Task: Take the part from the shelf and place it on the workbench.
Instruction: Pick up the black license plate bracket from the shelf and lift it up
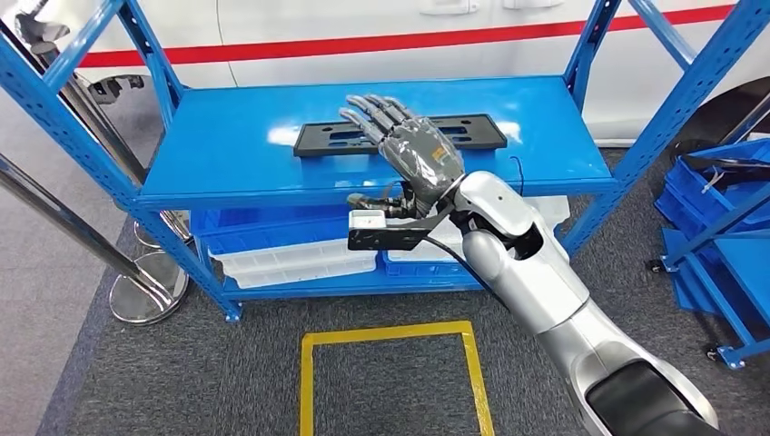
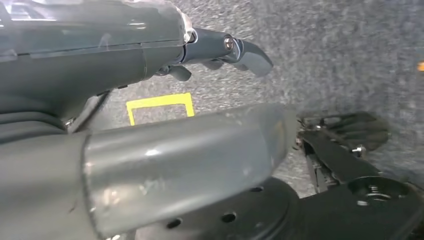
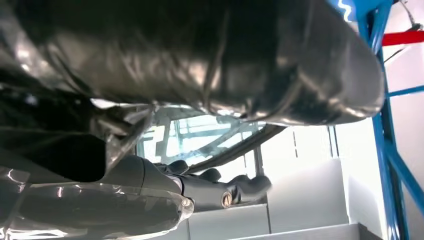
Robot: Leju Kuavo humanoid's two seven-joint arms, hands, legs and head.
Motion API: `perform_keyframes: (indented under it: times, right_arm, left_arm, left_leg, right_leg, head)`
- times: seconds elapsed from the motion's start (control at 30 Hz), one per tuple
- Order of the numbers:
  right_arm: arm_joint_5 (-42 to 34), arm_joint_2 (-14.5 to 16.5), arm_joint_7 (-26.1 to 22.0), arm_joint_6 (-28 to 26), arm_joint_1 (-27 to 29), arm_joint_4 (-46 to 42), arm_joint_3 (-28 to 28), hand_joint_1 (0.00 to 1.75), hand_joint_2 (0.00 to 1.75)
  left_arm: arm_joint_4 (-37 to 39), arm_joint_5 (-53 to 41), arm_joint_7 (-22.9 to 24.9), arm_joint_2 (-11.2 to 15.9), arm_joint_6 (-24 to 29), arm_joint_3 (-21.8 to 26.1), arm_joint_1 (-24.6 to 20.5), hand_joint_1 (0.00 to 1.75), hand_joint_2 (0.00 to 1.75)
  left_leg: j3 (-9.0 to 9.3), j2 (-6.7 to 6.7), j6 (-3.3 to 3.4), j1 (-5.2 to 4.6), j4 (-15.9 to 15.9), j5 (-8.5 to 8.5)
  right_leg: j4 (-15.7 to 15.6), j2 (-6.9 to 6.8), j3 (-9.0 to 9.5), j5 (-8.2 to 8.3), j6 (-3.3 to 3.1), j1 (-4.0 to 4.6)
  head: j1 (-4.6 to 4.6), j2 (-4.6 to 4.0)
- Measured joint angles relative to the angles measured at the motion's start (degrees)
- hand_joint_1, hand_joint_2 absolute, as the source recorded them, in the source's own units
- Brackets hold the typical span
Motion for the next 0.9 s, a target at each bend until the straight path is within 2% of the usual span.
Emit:
perform_keyframes:
  times: [0.07, 0.1, 0.13, 0.17, 0.2, 0.23, 0.27, 0.3, 0.4, 0.47, 0.5, 0.57, 0.6, 0.63, 0.67, 0.7, 0.77, 0.8, 0.83, 0.9]
  right_arm:
    - [0.0, -0.04, -0.02, 0.02, 0.19, 0.0, -0.03, 0.0, 0.0]
    - [0.0, -0.06, -0.02, 0.03, 0.42, 0.01, -0.03, 0.0, 0.0]
    - [0.0, -0.08, -0.02, 0.03, 0.61, 0.01, -0.03, 0.0, 0.0]
    - [0.0, -0.08, -0.02, 0.04, 0.71, 0.01, -0.03, 0.0, 0.0]
    - [0.0, -0.08, -0.02, 0.04, 0.76, 0.01, -0.03, 0.0, 0.0]
    - [0.01, -0.1, -0.02, 0.05, 0.77, 0.04, -0.03, 0.0, 0.0]
    - [0.02, -0.11, -0.02, 0.1, 0.77, 0.1, -0.03, 0.0, 0.0]
    - [0.03, -0.12, -0.02, 0.15, 0.79, 0.15, -0.03, 0.0, 0.0]
    - [0.11, -0.16, -0.01, 0.2, 0.9, 0.21, -0.16, 0.0, 0.0]
    - [0.13, -0.18, -0.02, 0.13, 0.85, 0.2, -0.36, 0.0, 0.0]
    - [0.13, -0.19, -0.03, 0.09, 0.83, 0.21, -0.45, 0.0, 0.0]
    - [0.13, -0.21, -0.03, 0.07, 1.04, 0.27, -0.55, 0.0, 0.0]
    - [0.13, -0.24, -0.03, 0.07, 1.25, 0.32, -0.57, 0.0, 0.0]
    - [0.13, -0.28, -0.03, 0.07, 1.45, 0.37, -0.57, 0.0, 0.0]
    - [0.13, -0.37, -0.04, 0.07, 1.56, 0.41, -0.58, 0.0, 0.0]
    - [0.14, -0.48, -0.04, 0.07, 1.62, 0.45, -0.62, 0.0, 0.0]
    - [0.23, -0.74, -0.05, 0.09, 1.72, 0.61, -0.73, 0.0, 0.0]
    - [0.31, -0.85, -0.06, 0.16, 1.83, 0.71, -0.78, 0.0, 0.0]
    - [0.4, -0.92, -0.07, 0.21, 1.96, 0.8, -0.81, 0.0, 0.0]
    - [0.52, -1.06, -0.07, 0.26, 1.95, 0.82, -0.91, 0.0, 0.0]
  left_arm:
    - [0.0, -0.1, 0.01, -0.06, -0.01, -0.01, 0.06, 0.0, 0.0]
    - [0.0, -0.14, 0.03, -0.07, -0.01, 0.0, 0.18, 0.0, 0.0]
    - [0.0, -0.18, 0.05, -0.08, -0.01, 0.01, 0.32, 0.0, 0.0]
    - [0.0, -0.22, 0.08, -0.08, -0.01, 0.01, 0.43, 0.0, 0.0]
    - [0.0, -0.26, 0.09, -0.08, -0.01, 0.02, 0.49, 0.0, 0.0]
    - [0.01, -0.32, 0.09, -0.08, -0.01, 0.04, 0.52, 0.0, 0.0]
    - [0.01, -0.37, 0.07, -0.09, -0.01, 0.07, 0.51, 0.0, 0.0]
    - [0.02, -0.43, 0.06, -0.11, -0.01, 0.09, 0.48, 0.0, 0.0]
    - [0.03, -0.55, 0.08, -0.14, -0.01, 0.14, 0.39, 0.0, 0.0]
    - [0.02, -0.58, 0.08, -0.14, -0.01, 0.15, 0.48, 0.0, 0.0]
    - [0.02, -0.6, 0.07, -0.14, 0.0, 0.15, 0.48, 0.0, 0.0]
    - [0.02, -0.62, 0.07, -0.14, 0.01, 0.15, 0.4, 0.0, 0.0]
    - [0.02, -0.65, 0.07, -0.15, 0.02, 0.15, 0.39, 0.0, 0.0]
    - [0.02, -0.68, 0.07, -0.15, 0.02, 0.15, 0.43, 0.0, 0.0]
    - [0.02, -0.72, 0.07, -0.16, 0.02, 0.15, 0.51, 0.0, 0.0]
    - [0.02, -0.76, 0.07, -0.2, 0.02, 0.16, 0.57, 0.0, 0.0]
    - [0.09, -0.86, 0.07, -0.41, 0.01, 0.2, 0.7, 0.0, 0.0]
    - [0.13, -0.9, 0.06, -0.52, 0.01, 0.24, 0.63, 0.0, 0.0]
    - [0.18, -0.94, 0.06, -0.6, 0.01, 0.29, 0.53, 0.0, 0.0]
    - [0.19, -0.96, 0.04, -0.6, 0.02, 0.41, 0.27, 0.0, 0.0]
  left_leg:
    - [-5.54, -0.56, -0.42, 0.22, 8.14, -1.78]
    - [-8.0, -0.62, -0.52, 0.28, 10.88, -1.6]
    - [-9.54, -0.63, -0.52, 0.29, 11.58, -0.21]
    - [-9.93, -0.64, -0.43, 0.29, 9.96, 2.36]
    - [-9.43, -0.69, -0.2, 0.29, 6.39, 5.79]
    - [-8.62, -0.87, 0.13, 0.23, 3.11, 8.39]
    - [-7.76, -1.06, 0.47, 0.08, 0.24, 10.16]
    - [-7.0, -1.24, 0.85, -0.08, -1.83, 10.56]
    - [-5.52, -1.33, 1.87, -0.14, -4.3, 8.69]
    - [-4.16, -1.34, 2.54, 0.15, -5.22, 8.15]
    - [-3.38, -1.34, 2.82, 0.24, -5.56, 7.81]
    - [-2.04, -1.33, 3.18, 0.21, -5.74, 6.81]
    - [-1.28, -1.35, 3.21, 0.2, -5.74, 6.19]
    - [-0.39, -1.38, 3.2, 0.2, -5.74, 5.51]
    - [0.62, -1.4, 3.14, 0.2, -5.74, 4.77]
    - [1.72, -1.42, 3.02, 0.18, -5.74, 3.98]
    - [3.5, -1.49, 2.66, 0.11, -5.75, 2.36]
    - [4.05, -1.51, 2.37, 0.05, -5.78, 1.69]
    - [4.54, -1.52, 2.05, 0.02, -5.87, 1.23]
    - [4.96, -1.47, 1.42, -0.03, -5.39, 1.27]
  right_leg:
    - [-0.06, 0.29, 0.92, -0.83, -0.29, 0.07]
    - [-0.06, 0.52, 1.5, -1.34, -0.27, 0.12]
    - [-0.06, 0.75, 2.2, -1.9, -0.21, 0.14]
    - [-0.06, 0.96, 3.02, -2.5, -0.12, 0.14]
    - [-0.07, 1.12, 3.93, -3.18, 0.02, 0.14]
    - [-0.19, 1.23, 4.64, -3.8, 0.21, 0.14]
    - [-0.3, 1.37, 5.11, -4.28, 0.48, 0.17]
    - [-0.47, 1.49, 5.26, -4.58, 0.81, 0.15]
    - [-0.31, 1.62, 5.09, -4.37, 1.91, 0.18]
    - [2.53, 1.16, 3.9, -4.16, 2.46, 0.17]
    - [5.47, 0.91, 2.16, -4.58, 2.68, 0.14]
    - [12.21, 0.61, -2.77, -6.77, 3.03, 0.12]
    - [14.44, 0.58, -5.04, -7.94, 3.16, 0.1]
    - [15.03, 0.54, -6.56, -8.41, 3.18, 0.09]
    - [13.85, 0.49, -7.25, -7.73, 3.07, 0.11]
    - [11.15, 0.4, -7.24, -5.68, 2.83, 0.15]
    - [4.1, 0.01, -6.45, 1.19, 2.1, 0.49]
    - [1.75, -0.1, -6.12, 3.75, 1.76, 0.74]
    - [0.46, -0.15, -5.97, 5.23, 1.42, 0.94]
    - [0.01, 0.09, -5.24, 4.69, 0.75, 0.97]
  head:
    - [-0.02, 0.0]
    - [-0.02, 0.0]
    - [-0.02, 0.0]
    - [-0.02, 0.0]
    - [-0.02, 0.0]
    - [-0.01, 0.0]
    - [0.0, 0.0]
    - [0.0, 0.0]
    - [-0.03, 0.0]
    - [-0.01, 0.0]
    - [0.0, 0.0]
    - [0.01, 0.0]
    - [0.01, 0.0]
    - [0.01, 0.0]
    - [0.02, 0.0]
    - [0.02, 0.0]
    - [0.03, 0.0]
    - [0.02, 0.0]
    - [0.03, 0.0]
    - [0.01, 0.0]
